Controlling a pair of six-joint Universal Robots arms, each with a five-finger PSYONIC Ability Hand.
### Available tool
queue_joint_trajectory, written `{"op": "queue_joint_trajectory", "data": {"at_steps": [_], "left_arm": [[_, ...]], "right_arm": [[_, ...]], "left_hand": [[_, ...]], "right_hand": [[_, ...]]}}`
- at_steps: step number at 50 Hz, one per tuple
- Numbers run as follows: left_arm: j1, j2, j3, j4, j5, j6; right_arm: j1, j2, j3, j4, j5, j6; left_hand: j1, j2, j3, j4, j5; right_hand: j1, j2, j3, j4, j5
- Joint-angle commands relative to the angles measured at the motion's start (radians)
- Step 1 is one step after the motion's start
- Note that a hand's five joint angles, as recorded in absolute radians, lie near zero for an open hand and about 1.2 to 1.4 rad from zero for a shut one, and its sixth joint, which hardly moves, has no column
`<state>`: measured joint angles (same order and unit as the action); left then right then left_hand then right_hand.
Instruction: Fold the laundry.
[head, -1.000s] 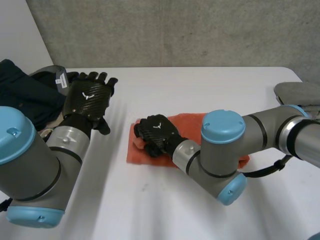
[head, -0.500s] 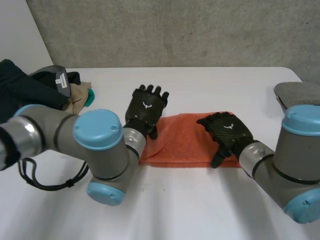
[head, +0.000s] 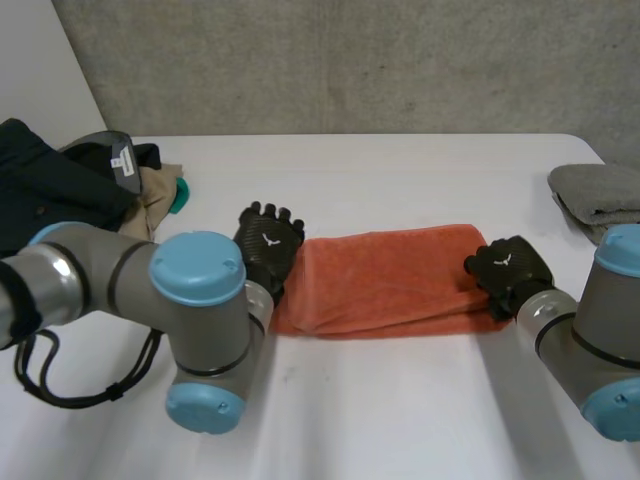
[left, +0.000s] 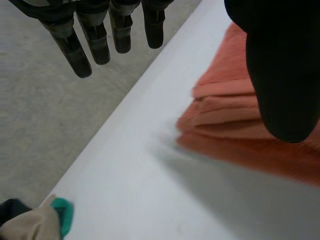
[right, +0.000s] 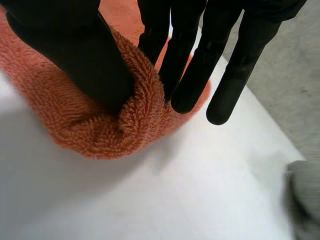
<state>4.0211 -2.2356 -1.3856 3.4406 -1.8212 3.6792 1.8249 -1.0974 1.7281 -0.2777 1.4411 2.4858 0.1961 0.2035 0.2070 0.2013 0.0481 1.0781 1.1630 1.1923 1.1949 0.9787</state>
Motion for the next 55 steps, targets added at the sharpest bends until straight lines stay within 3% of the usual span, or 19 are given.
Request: {"op": "queue_joint_trajectory", "data": {"at_steps": [1, 8, 13, 16, 17, 20, 21, 24, 28, 30, 33, 35, 41, 47, 55], "left_arm": [[0.006, 0.169, -0.128, 0.008, -0.004, -0.013], [0.027, 0.318, -0.205, 0.009, -0.009, -0.03], [0.099, 0.373, -0.25, 0.011, -0.012, -0.051], [0.128, 0.381, -0.268, 0.012, -0.012, -0.077], [0.133, 0.381, -0.27, 0.012, -0.012, -0.087], [0.138, 0.38, -0.27, 0.012, -0.01, -0.12], [0.138, 0.373, -0.262, 0.012, -0.009, -0.134], [0.138, 0.367, -0.245, 0.015, -0.009, -0.151], [0.124, 0.34, -0.187, 0.02, -0.007, -0.192], [0.104, 0.314, -0.147, 0.02, -0.003, -0.225], [0.029, 0.277, -0.086, 0.019, 0.034, -0.267], [-0.005, 0.257, -0.055, 0.012, 0.063, -0.287], [-0.079, 0.141, 0.057, -0.004, 0.151, -0.366], [-0.093, -0.021, 0.206, -0.142, 0.143, -0.377], [-0.08, -0.124, 0.303, -0.382, -0.018, -0.366]], "right_arm": [[0.033, -0.012, -0.091, -0.009, 0.076, -0.276], [0.307, 0.007, -0.217, -0.049, 0.036, -0.387], [0.471, 0.097, -0.223, -0.1, -0.101, -0.424], [0.507, 0.123, -0.208, -0.112, -0.168, -0.43], [0.513, 0.137, -0.2, -0.112, -0.194, -0.423], [0.51, 0.133, -0.194, -0.117, -0.205, -0.403], [0.508, 0.126, -0.193, -0.118, -0.2, -0.368], [0.501, 0.107, -0.188, -0.121, -0.18, -0.26], [0.407, -0.01, -0.168, -0.101, -0.157, 0.054], [0.352, -0.087, -0.145, -0.091, -0.163, 0.279], [0.292, -0.145, -0.143, -0.055, -0.168, 0.546], [0.257, -0.162, -0.15, -0.022, -0.168, 0.637], [0.13, -0.124, -0.235, 0.162, -0.156, 0.703], [0.119, 0.03, -0.372, 0.287, -0.168, 0.697], [0.128, 0.183, -0.495, 0.391, -0.248, 0.686]], "left_hand": [[-0.009, -0.016, -0.02, -0.014, -0.036], [-0.009, -0.016, -0.02, -0.014, -0.036], [-0.009, -0.016, -0.02, -0.014, -0.036], [-0.009, -0.016, -0.02, -0.014, -0.036], [-0.012, -0.019, -0.023, -0.017, -0.038], [-0.012, -0.019, -0.023, -0.017, -0.038], [-0.012, -0.019, -0.023, -0.017, -0.038], [-0.015, -0.022, -0.026, -0.02, -0.041], [-0.018, -0.025, -0.029, -0.023, -0.044], [-0.018, -0.025, -0.029, -0.023, -0.044], [-0.018, -0.025, -0.029, -0.023, -0.044], [-0.018, -0.025, -0.029, -0.023, -0.044], [0.0, -0.008, -0.011, -0.005, -0.027], [0.012, 0.004, 0.001, 0.006, -0.015], [0.02, 0.013, 0.009, 0.015, -0.006]], "right_hand": [[0.318, 0.233, 0.204, 0.201, 0.243], [0.318, 0.233, 0.204, 0.201, 0.243], [0.318, 0.233, 0.204, 0.201, 0.243], [0.318, 0.233, 0.204, 0.201, 0.243], [0.171, 0.086, 0.057, 0.054, 0.096], [-0.793, -0.878, -0.908, -0.91, -0.869], [-0.904, -0.988, -1.018, -1.02, -0.979], [-0.904, -0.988, -1.018, -1.02, -0.979], [-0.904, -0.988, -1.018, -1.02, -0.979], [-0.904, -0.988, -1.018, -1.02, -0.979], [-0.904, -0.988, -1.018, -1.02, -0.979], [-0.904, -0.988, -1.018, -1.02, -0.979], [-0.904, -0.988, -1.018, -1.02, -0.979], [-0.904, -0.988, -1.018, -1.02, -0.979], [-0.904, -0.988, -1.018, -1.02, -0.979]]}}
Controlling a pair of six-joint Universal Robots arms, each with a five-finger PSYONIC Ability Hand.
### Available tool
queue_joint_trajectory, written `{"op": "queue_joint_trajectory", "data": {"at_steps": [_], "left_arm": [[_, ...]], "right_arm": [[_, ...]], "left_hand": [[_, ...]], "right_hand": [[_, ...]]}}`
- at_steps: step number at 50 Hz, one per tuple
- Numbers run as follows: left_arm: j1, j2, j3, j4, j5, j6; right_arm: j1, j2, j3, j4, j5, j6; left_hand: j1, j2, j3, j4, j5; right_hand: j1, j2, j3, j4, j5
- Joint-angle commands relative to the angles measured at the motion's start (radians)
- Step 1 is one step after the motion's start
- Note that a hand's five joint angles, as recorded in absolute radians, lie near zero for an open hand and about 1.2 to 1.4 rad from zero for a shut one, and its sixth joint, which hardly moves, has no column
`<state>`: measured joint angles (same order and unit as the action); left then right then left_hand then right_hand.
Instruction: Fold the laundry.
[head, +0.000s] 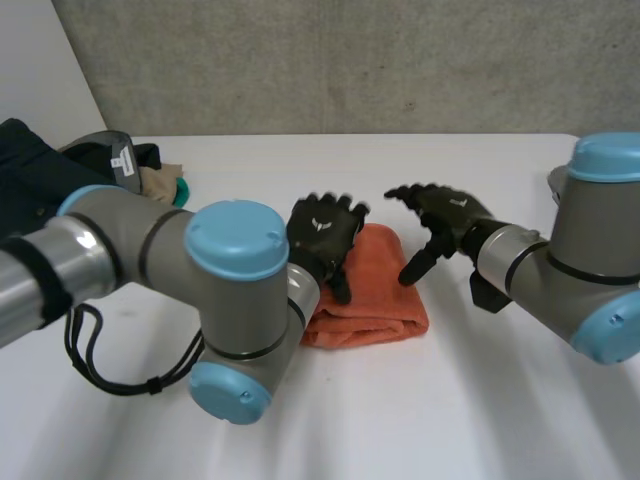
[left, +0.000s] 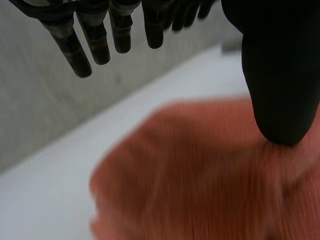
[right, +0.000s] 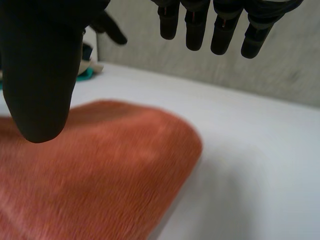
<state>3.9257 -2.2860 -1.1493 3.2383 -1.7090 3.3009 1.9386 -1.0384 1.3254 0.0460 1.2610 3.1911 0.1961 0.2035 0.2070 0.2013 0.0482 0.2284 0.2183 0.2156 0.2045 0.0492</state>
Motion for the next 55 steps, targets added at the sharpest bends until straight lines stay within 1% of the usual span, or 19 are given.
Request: {"op": "queue_joint_trajectory", "data": {"at_steps": [1, 6, 8, 12, 13, 17, 21, 24, 27, 28, 32, 33, 34, 36, 37, 39, 41, 45, 55], "left_arm": [[0.017, -0.075, 0.065, -0.189, -0.141, 0.013], [0.024, -0.078, 0.027, -0.215, -0.164, 0.016], [0.024, -0.075, 0.014, -0.216, -0.165, 0.023], [0.02, -0.066, -0.006, -0.216, -0.164, 0.058], [0.017, -0.055, -0.009, -0.215, -0.164, 0.072], [0.015, 0.005, -0.009, -0.207, -0.156, 0.098], [0.018, 0.075, -0.001, -0.201, -0.146, 0.101], [0.02, 0.114, 0.0, -0.189, -0.129, 0.101], [0.029, 0.167, -0.012, -0.172, -0.077, 0.101], [0.033, 0.181, -0.015, -0.17, -0.057, 0.101], [0.081, 0.25, -0.052, -0.167, 0.049, 0.1], [0.111, 0.279, -0.07, -0.166, 0.125, 0.098], [0.127, 0.29, -0.075, -0.167, 0.165, 0.095], [0.147, 0.299, -0.078, -0.17, 0.219, 0.092], [0.167, 0.306, -0.078, -0.175, 0.274, 0.091], [0.184, 0.31, -0.076, -0.18, 0.327, 0.085], [0.204, 0.312, -0.073, -0.18, 0.399, 0.069], [0.221, 0.312, -0.067, -0.18, 0.456, 0.031], [0.224, 0.3, -0.064, -0.18, 0.457, 0.008]], "right_arm": [[0.019, 0.147, -0.107, 0.071, -0.078, -0.022], [0.033, 0.215, -0.146, 0.074, -0.075, -0.069], [0.04, 0.236, -0.152, 0.075, -0.072, -0.103], [0.048, 0.261, -0.172, 0.095, -0.019, -0.201], [0.051, 0.255, -0.178, 0.109, 0.021, -0.241], [0.054, 0.201, -0.178, 0.115, 0.098, -0.35], [0.069, 0.1, -0.144, 0.101, 0.129, -0.398], [0.077, 0.026, -0.076, 0.043, 0.133, -0.401], [0.085, -0.029, 0.01, -0.026, 0.133, -0.41], [0.095, -0.075, 0.074, -0.076, 0.135, -0.415], [0.143, -0.167, 0.249, -0.204, 0.127, -0.431], [0.152, -0.175, 0.286, -0.233, 0.126, -0.438], [0.169, -0.18, 0.346, -0.274, 0.124, -0.447], [0.194, -0.175, 0.408, -0.331, 0.121, -0.457], [0.215, -0.173, 0.452, -0.386, 0.118, -0.467], [0.235, -0.167, 0.488, -0.445, 0.118, -0.476], [0.255, -0.12, 0.512, -0.526, 0.117, -0.491], [0.261, -0.013, 0.5, -0.609, 0.117, -0.536], [0.25, 0.103, 0.387, -0.652, 0.12, -0.631]], "left_hand": [[0.017, 0.01, 0.007, 0.012, -0.009], [0.017, 0.01, 0.007, 0.012, -0.009], [0.02, 0.013, 0.009, 0.015, -0.006], [0.017, 0.01, 0.006, 0.012, -0.009], [0.017, 0.01, 0.006, 0.012, -0.009], [0.017, 0.01, 0.006, 0.012, -0.009], [0.012, 0.004, 0.001, 0.006, -0.015], [0.006, -0.002, -0.005, 0.0, -0.021], [0.003, -0.005, -0.008, -0.003, -0.024], [0.0, -0.008, -0.011, -0.005, -0.027], [-0.003, -0.011, -0.014, -0.008, -0.03], [-0.003, -0.011, -0.014, -0.008, -0.03], [-0.003, -0.011, -0.014, -0.008, -0.03], [-0.003, -0.011, -0.014, -0.008, -0.03], [-0.003, -0.011, -0.014, -0.008, -0.03], [-0.003, -0.011, -0.014, -0.008, -0.03], [-0.003, -0.011, -0.014, -0.008, -0.03], [-0.003, -0.011, -0.014, -0.008, -0.03], [0.0, -0.008, -0.011, -0.005, -0.027]], "right_hand": [[-0.054, -0.044, -0.041, -0.03, -0.049], [-0.054, -0.044, -0.041, -0.03, -0.049], [-0.006, 0.004, 0.007, 0.018, -0.001], [0.05, 0.06, 0.063, 0.074, 0.055], [0.071, 0.081, 0.084, 0.095, 0.075], [0.106, 0.116, 0.119, 0.13, 0.111], [0.094, 0.105, 0.107, 0.118, 0.099], [0.042, 0.052, 0.055, 0.066, 0.047], [-0.014, -0.004, -0.001, 0.01, -0.009], [-0.023, -0.013, -0.01, 0.001, -0.018], [-0.029, -0.019, -0.016, -0.005, -0.024], [-0.029, -0.019, -0.016, -0.005, -0.024], [-0.023, -0.013, -0.01, 0.001, -0.018], [-0.011, -0.001, 0.001, 0.012, -0.007], [-0.008, 0.002, 0.004, 0.015, -0.004], [-0.003, 0.008, 0.01, 0.021, 0.002], [0.012, 0.022, 0.025, 0.036, 0.017], [0.035, 0.046, 0.048, 0.059, 0.04], [0.179, 0.19, 0.192, 0.203, 0.184]]}}
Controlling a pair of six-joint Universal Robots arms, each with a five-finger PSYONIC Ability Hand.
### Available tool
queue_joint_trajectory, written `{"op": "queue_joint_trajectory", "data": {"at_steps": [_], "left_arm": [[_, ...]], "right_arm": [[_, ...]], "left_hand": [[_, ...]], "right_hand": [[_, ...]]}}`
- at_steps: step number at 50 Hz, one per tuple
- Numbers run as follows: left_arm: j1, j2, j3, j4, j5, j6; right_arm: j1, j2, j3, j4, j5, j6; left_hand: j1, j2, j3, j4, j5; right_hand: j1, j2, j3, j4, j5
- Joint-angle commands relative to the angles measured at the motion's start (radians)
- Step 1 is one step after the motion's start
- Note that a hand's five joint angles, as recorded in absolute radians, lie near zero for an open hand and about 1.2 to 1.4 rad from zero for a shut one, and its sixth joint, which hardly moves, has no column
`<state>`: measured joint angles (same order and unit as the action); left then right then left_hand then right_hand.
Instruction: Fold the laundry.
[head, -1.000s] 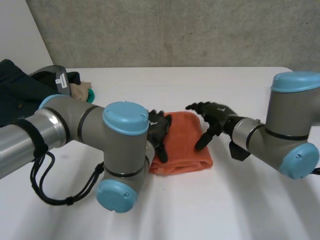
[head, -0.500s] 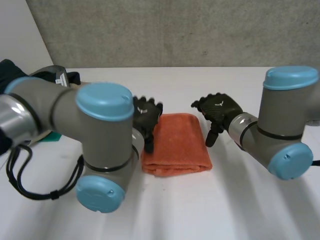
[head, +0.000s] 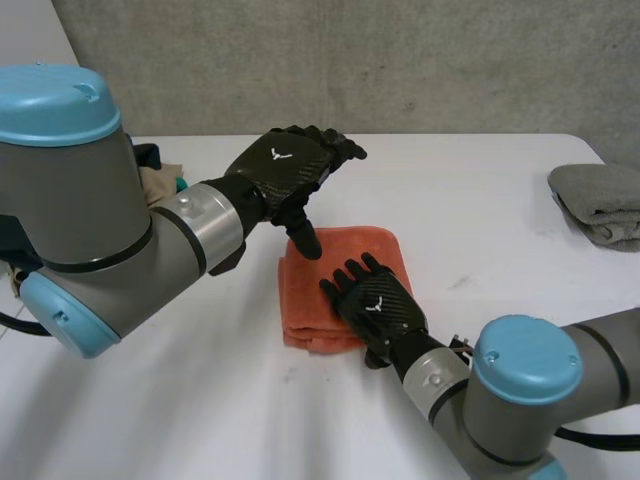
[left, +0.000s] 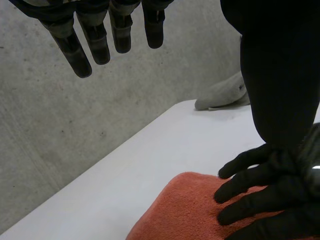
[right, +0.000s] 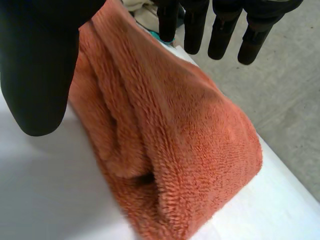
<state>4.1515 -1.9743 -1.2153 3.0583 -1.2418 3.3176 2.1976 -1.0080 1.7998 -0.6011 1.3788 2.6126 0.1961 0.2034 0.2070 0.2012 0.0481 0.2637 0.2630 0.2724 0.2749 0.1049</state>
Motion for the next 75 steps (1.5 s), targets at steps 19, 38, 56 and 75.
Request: {"op": "queue_joint_trajectory", "data": {"at_steps": [19, 38, 56, 75], "left_arm": [[-0.007, -0.015, -0.012, 0.002, -0.011, -0.012], [-0.008, -0.012, -0.02, 0.0, -0.013, -0.01], [-0.008, -0.017, -0.027, 0.0, -0.013, -0.012], [-0.024, 0.002, 0.011, 0.01, -0.011, -0.023]], "right_arm": [[-0.01, 0.198, -0.28, 0.015, 0.009, -0.037], [-0.052, 0.143, -0.295, 0.194, 0.009, 0.015], [-0.048, 0.21, -0.399, 0.19, 0.017, 0.012], [-0.318, 0.097, -0.609, 0.038, -0.032, -0.002]], "left_hand": [[0.009, 0.001, -0.002, 0.004, -0.018], [0.011, 0.004, 0.001, 0.006, -0.015], [0.017, 0.01, 0.006, 0.012, -0.009], [0.011, 0.004, 0.001, 0.006, -0.015]], "right_hand": [[0.329, 0.33, 0.321, 0.318, 0.313], [0.162, 0.163, 0.153, 0.151, 0.146], [1.132, 1.133, 1.124, 1.121, 1.117], [1.133, 1.133, 1.124, 1.121, 1.117]]}}
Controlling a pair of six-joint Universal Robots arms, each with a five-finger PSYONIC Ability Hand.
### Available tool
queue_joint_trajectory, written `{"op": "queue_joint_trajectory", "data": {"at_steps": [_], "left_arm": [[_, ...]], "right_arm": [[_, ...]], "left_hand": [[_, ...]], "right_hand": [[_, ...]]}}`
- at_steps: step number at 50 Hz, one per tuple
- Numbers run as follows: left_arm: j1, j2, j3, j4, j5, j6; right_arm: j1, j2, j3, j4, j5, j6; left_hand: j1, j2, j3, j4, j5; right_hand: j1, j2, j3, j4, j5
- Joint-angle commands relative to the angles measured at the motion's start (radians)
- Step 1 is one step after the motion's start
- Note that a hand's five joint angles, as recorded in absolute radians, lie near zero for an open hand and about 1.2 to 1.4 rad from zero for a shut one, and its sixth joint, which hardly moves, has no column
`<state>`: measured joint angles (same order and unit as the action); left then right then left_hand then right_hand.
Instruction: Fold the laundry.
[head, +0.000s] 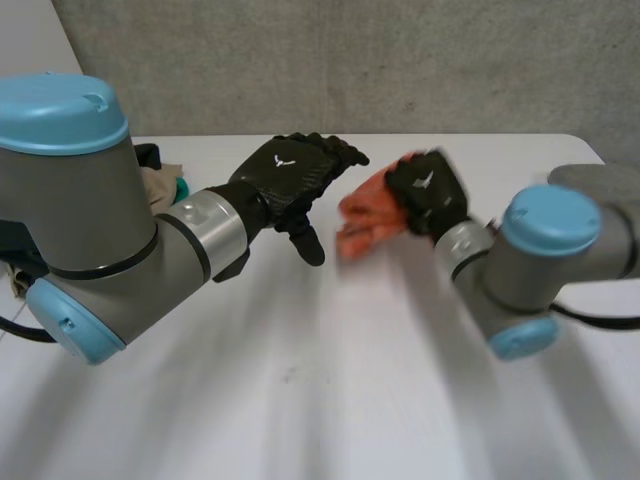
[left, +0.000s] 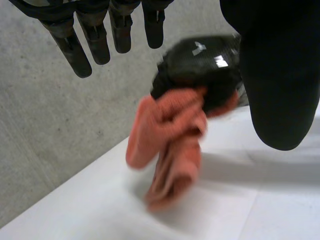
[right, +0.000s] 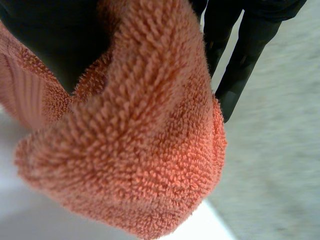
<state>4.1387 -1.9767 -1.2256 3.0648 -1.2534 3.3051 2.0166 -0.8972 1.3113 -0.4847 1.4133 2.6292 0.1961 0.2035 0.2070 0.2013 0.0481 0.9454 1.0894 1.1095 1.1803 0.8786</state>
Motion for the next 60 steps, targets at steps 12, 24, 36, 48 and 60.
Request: {"op": "queue_joint_trajectory", "data": {"at_steps": [12, 24, 36, 48, 60], "left_arm": [[-0.086, 0.022, 0.023, 0.005, 0.009, -0.019], [-0.12, 0.025, 0.015, 0.005, 0.011, -0.019], [-0.127, 0.024, -0.009, 0.006, 0.011, -0.019], [-0.141, 0.025, -0.009, 0.006, 0.009, -0.019], [-0.158, 0.064, -0.009, 0.006, 0.011, -0.021]], "right_arm": [[-0.487, 0.095, -0.398, -0.083, -0.24, 0.086], [-0.705, 0.389, -0.612, -0.086, -0.461, 0.245], [-0.831, 0.509, -0.558, -0.097, -0.577, 0.247], [-0.845, 0.414, -0.419, -0.124, -0.568, 0.249], [-0.97, 0.044, -0.196, 0.13, -0.456, 0.216]], "left_hand": [[0.009, 0.001, -0.002, 0.003, -0.018], [0.006, -0.002, -0.005, 0.0, -0.021], [0.009, 0.001, -0.002, 0.003, -0.018], [0.009, 0.001, -0.002, 0.003, -0.018], [0.006, -0.002, -0.005, 0.0, -0.021]], "right_hand": [[0.451, 0.307, 0.287, 0.216, 0.343], [0.451, 0.307, 0.287, 0.216, 0.343], [0.451, 0.307, 0.287, 0.216, 0.343], [-0.771, -0.915, -0.935, -1.006, -0.879], [-0.771, -0.915, -0.935, -1.006, -0.879]]}}
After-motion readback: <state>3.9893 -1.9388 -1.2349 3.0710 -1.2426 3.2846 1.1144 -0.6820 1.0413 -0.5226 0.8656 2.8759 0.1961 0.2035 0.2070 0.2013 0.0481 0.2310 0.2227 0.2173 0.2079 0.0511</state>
